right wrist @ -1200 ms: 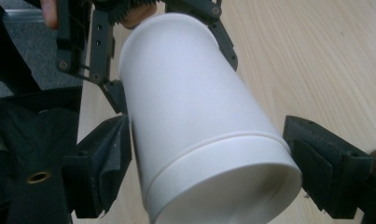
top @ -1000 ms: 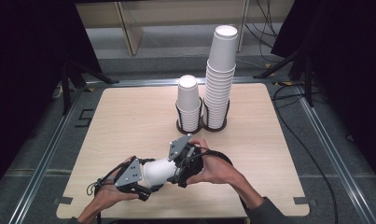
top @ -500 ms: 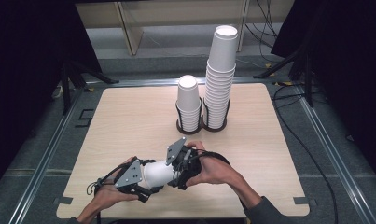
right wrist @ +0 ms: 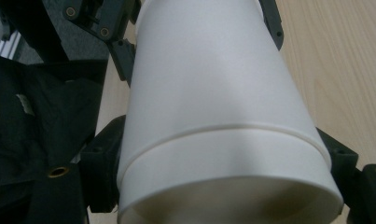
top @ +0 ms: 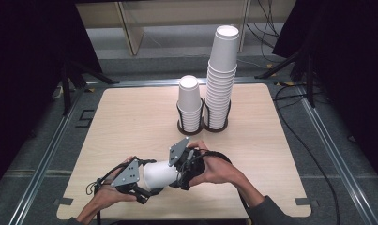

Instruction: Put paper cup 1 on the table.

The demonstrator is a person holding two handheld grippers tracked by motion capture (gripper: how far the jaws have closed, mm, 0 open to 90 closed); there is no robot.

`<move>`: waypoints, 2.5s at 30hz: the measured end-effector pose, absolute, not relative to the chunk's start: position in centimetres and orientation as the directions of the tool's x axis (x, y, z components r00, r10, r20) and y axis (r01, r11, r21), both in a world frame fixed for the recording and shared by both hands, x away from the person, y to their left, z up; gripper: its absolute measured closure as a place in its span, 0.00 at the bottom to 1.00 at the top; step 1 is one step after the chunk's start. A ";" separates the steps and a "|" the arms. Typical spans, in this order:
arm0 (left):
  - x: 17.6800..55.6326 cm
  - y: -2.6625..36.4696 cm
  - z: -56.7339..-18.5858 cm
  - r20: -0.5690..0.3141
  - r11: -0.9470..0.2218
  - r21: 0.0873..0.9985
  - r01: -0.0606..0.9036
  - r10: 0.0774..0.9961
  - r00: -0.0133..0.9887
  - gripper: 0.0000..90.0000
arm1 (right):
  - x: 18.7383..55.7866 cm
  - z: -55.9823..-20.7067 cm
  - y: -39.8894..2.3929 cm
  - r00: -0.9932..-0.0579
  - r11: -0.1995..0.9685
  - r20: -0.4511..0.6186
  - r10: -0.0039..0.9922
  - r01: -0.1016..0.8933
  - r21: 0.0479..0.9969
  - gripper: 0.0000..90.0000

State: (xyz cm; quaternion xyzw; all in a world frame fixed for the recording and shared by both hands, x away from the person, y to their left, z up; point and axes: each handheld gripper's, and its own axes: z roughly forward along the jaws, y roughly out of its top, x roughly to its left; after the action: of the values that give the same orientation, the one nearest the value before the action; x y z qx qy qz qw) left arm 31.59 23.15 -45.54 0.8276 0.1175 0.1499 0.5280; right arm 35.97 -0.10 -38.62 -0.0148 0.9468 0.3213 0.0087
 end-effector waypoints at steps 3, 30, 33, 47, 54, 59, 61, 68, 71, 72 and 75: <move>31.7 23.4 -45.5 0.104 -0.361 0.932 0.037 0.363 0.926 0.10 | 36.3 -38.3 -0.6 -1.000 0.775 0.000 -0.009 -0.007 0.632 0.27; 30.9 23.6 -43.8 0.041 -0.138 0.990 0.022 0.441 0.896 0.15 | 37.9 -37.4 -3.4 -0.995 0.588 0.093 -0.025 0.061 0.806 0.27; 30.8 23.6 -43.7 0.049 -0.132 0.991 0.011 0.442 0.895 0.15 | 37.9 -37.5 -3.5 -0.993 0.584 0.112 -0.030 0.073 0.808 0.27; 30.7 23.5 -43.7 0.086 -0.149 0.989 -0.020 0.449 0.889 0.14 | 38.4 -37.9 -4.0 -0.988 0.563 0.145 -0.049 0.093 0.822 0.27; 30.6 23.3 -43.8 0.101 -0.140 0.989 -0.043 0.439 0.893 0.14 | 38.7 -38.4 -4.1 -0.987 0.554 0.142 -0.074 0.078 0.829 0.27; 30.6 23.3 -43.8 0.111 -0.142 0.988 -0.053 0.443 0.890 0.14 | 39.0 -38.7 -4.1 -0.985 0.549 0.152 -0.081 0.083 0.832 0.27; 30.5 23.3 -43.7 0.117 -0.144 0.988 -0.058 0.450 0.885 0.15 | 39.1 -38.7 -4.2 -0.983 0.545 0.162 -0.086 0.090 0.834 0.27; 30.5 23.4 -43.7 0.124 -0.141 0.988 -0.067 0.452 0.883 0.13 | 39.3 -38.9 -4.5 -0.979 0.531 0.178 -0.104 0.097 0.842 0.27; 30.4 23.5 -43.7 0.131 -0.136 0.988 -0.077 0.460 0.878 0.12 | 39.4 -39.0 -4.5 -0.978 0.528 0.176 -0.110 0.092 0.844 0.27; 30.5 23.5 -43.7 0.127 -0.132 0.989 -0.074 0.462 0.878 0.11 | 39.4 -39.1 -4.6 -0.978 0.528 0.178 -0.107 0.095 0.844 0.27; 30.5 23.5 -43.7 0.124 -0.133 0.989 -0.069 0.467 0.875 0.04 | 39.5 -39.0 -4.7 -0.977 0.520 0.174 -0.120 0.088 0.850 0.27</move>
State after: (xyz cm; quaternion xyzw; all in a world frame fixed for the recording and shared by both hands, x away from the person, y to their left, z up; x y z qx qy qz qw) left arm 30.54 23.55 -43.71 0.7233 0.1378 0.2081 0.6438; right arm 39.52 -4.68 -39.05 -0.0095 0.8652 0.4900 -0.1061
